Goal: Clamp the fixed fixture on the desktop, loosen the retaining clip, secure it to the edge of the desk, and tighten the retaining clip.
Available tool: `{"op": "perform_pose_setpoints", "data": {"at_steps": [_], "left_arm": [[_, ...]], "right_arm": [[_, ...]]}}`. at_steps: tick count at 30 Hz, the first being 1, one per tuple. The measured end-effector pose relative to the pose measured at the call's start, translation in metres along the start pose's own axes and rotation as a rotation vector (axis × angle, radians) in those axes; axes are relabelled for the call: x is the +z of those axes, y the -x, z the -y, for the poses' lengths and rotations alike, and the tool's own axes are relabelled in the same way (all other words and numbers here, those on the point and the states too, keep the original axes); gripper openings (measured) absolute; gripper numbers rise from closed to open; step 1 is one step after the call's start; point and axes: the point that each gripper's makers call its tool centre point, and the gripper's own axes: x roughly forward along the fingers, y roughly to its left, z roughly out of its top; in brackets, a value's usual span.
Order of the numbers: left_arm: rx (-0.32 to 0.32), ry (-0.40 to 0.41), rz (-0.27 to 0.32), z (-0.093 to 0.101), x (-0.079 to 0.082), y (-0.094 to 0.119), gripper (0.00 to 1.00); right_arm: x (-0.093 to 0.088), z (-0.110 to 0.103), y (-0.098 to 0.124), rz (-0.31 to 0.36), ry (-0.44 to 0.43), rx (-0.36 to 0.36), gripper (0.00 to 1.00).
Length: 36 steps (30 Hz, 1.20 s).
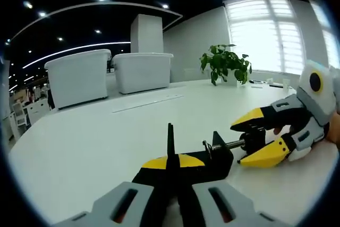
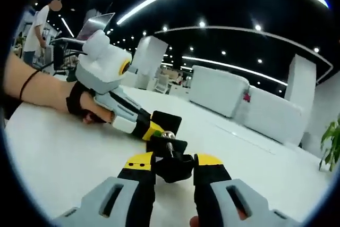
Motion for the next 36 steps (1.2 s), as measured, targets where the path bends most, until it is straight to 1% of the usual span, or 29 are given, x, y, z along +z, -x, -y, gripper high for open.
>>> {"op": "perform_pose_setpoints", "data": {"at_steps": [4, 5, 6, 7, 9, 12, 13, 14, 15, 16, 17, 18, 19, 20, 21, 22, 24, 25, 26, 30, 34, 35, 36], "left_arm": [[-0.001, -0.001, 0.0, 0.0, 0.0, 0.0, 0.05], [-0.001, -0.001, 0.001, 0.0, 0.0, 0.0, 0.05], [-0.001, -0.001, 0.001, 0.0, 0.0, 0.0, 0.05], [-0.002, -0.002, 0.001, 0.0, 0.0, 0.0, 0.05], [-0.001, -0.001, 0.001, 0.0, 0.0, 0.0, 0.05], [-0.002, -0.001, 0.001, 0.0, 0.0, 0.0, 0.05], [-0.003, -0.002, 0.001, -0.001, 0.0, -0.001, 0.05], [-0.003, -0.002, 0.001, -0.001, 0.0, -0.001, 0.05], [-0.003, -0.002, 0.001, -0.001, 0.0, -0.002, 0.05], [-0.004, -0.002, 0.001, -0.003, 0.0, -0.003, 0.05], [-0.003, -0.002, 0.001, -0.004, 0.0, -0.003, 0.05], [-0.004, -0.002, 0.001, -0.004, 0.0, -0.003, 0.05], [-0.003, -0.002, 0.001, -0.004, 0.0, -0.003, 0.05], [-0.002, -0.002, 0.001, -0.004, 0.0, -0.002, 0.05], [-0.002, -0.002, 0.001, -0.003, 0.0, -0.001, 0.05], [-0.002, -0.002, 0.001, -0.003, 0.0, -0.001, 0.05], [-0.002, -0.002, 0.001, -0.002, 0.001, -0.001, 0.05], [-0.002, -0.002, 0.001, -0.002, 0.001, -0.001, 0.05], [-0.002, -0.002, 0.001, -0.002, 0.001, -0.001, 0.05], [-0.002, -0.003, 0.001, -0.002, 0.002, -0.002, 0.05], [-0.003, -0.003, 0.001, -0.003, 0.002, -0.003, 0.05], [-0.004, -0.004, 0.001, -0.003, 0.002, -0.003, 0.05], [-0.004, -0.004, 0.001, -0.003, 0.002, -0.003, 0.05]], "right_arm": [[0.001, 0.0, -0.001, 0.002, 0.003, 0.002, 0.28], [0.002, -0.003, 0.001, 0.006, -0.031, 0.013, 0.28], [0.002, -0.003, 0.001, 0.007, -0.112, 0.026, 0.28], [0.003, -0.002, 0.004, 0.012, -0.188, 0.04, 0.31], [0.011, 0.008, 0.007, 0.059, -0.306, 0.042, 0.37], [0.021, 0.021, 0.017, 0.129, -0.515, 0.044, 0.38], [0.019, 0.026, 0.019, 0.153, -0.625, 0.043, 0.38], [0.019, 0.029, 0.02, 0.159, -0.679, 0.05, 0.38], [0.022, 0.025, 0.028, 0.168, -0.743, 0.059, 0.38], [0.021, 0.027, 0.03, 0.17, -0.802, 0.067, 0.38], [0.018, 0.03, 0.03, 0.164, -0.843, 0.07, 0.37], [0.018, 0.033, 0.031, 0.173, -0.894, 0.072, 0.37], [0.012, 0.04, 0.027, 0.173, -0.932, 0.066, 0.35], [0.007, 0.043, 0.027, 0.159, -0.957, 0.059, 0.33], [0.006, 0.04, 0.027, 0.149, -0.983, 0.062, 0.3], [0.005, 0.034, 0.029, 0.134, -1.0, 0.075, 0.29], [0.009, 0.024, 0.031, 0.125, -0.989, 0.089, 0.28], [0.01, 0.022, 0.031, 0.124, -0.986, 0.093, 0.28], [0.01, 0.015, 0.031, 0.111, -0.967, 0.106, 0.28], [0.012, 0.0, 0.033, 0.091, -0.943, 0.116, 0.28], [0.011, -0.015, 0.032, 0.052, -0.904, 0.135, 0.27], [0.003, -0.009, 0.03, 0.027, -0.882, 0.14, 0.27], [0.001, -0.01, 0.029, 0.015, -0.862, 0.142, 0.26]]}}
